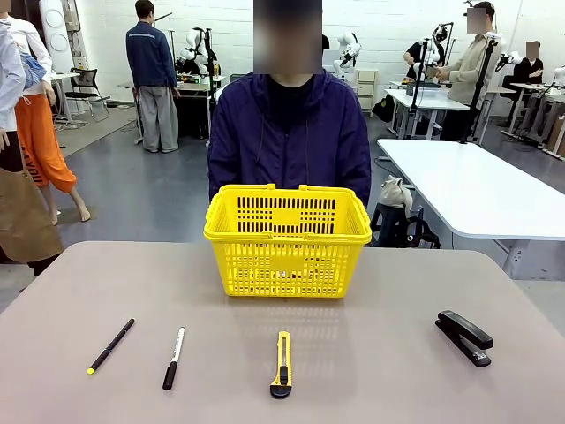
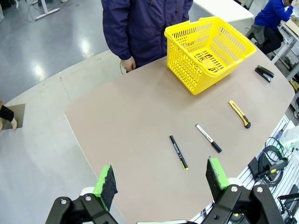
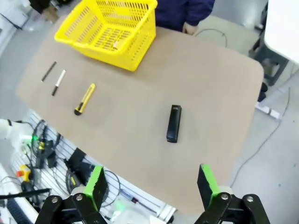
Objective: Place the items the person wants into the basket.
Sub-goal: Pick up the item the person points to and place it in the Market Basket.
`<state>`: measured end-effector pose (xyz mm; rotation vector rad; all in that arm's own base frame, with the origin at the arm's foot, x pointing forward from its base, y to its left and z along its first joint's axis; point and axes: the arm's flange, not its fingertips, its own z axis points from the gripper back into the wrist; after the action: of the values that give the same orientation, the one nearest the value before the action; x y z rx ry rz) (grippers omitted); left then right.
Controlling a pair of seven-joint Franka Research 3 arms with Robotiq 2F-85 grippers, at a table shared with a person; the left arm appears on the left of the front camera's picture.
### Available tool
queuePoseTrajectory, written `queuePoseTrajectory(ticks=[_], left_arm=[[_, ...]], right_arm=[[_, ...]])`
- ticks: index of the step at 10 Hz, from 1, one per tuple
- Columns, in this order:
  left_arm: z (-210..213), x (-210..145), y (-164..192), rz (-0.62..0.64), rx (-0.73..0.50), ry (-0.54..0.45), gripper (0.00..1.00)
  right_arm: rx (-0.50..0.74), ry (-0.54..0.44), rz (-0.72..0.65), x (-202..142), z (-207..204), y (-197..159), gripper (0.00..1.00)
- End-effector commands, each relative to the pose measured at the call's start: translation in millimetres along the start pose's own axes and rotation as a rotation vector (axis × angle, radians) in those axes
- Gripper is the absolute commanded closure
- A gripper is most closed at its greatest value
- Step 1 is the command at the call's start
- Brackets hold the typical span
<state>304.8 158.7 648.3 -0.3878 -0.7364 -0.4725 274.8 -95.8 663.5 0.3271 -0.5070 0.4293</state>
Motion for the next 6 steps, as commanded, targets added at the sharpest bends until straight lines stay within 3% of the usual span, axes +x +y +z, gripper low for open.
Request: queuePoseTrajectory(ticks=[1,6], left_arm=[[0.6,-1.4,1.4,-0.014,-0.013,-0.011,0.00],[0.6,-1.4,1.4,-0.014,-0.013,-0.011,0.00]], right_arm=[[0.004,-0.006,0.079,-8.9,-6.9,1.5,0.00],[0.056,0.046,0.126,4.5,-20.4,-3.5,0.00]])
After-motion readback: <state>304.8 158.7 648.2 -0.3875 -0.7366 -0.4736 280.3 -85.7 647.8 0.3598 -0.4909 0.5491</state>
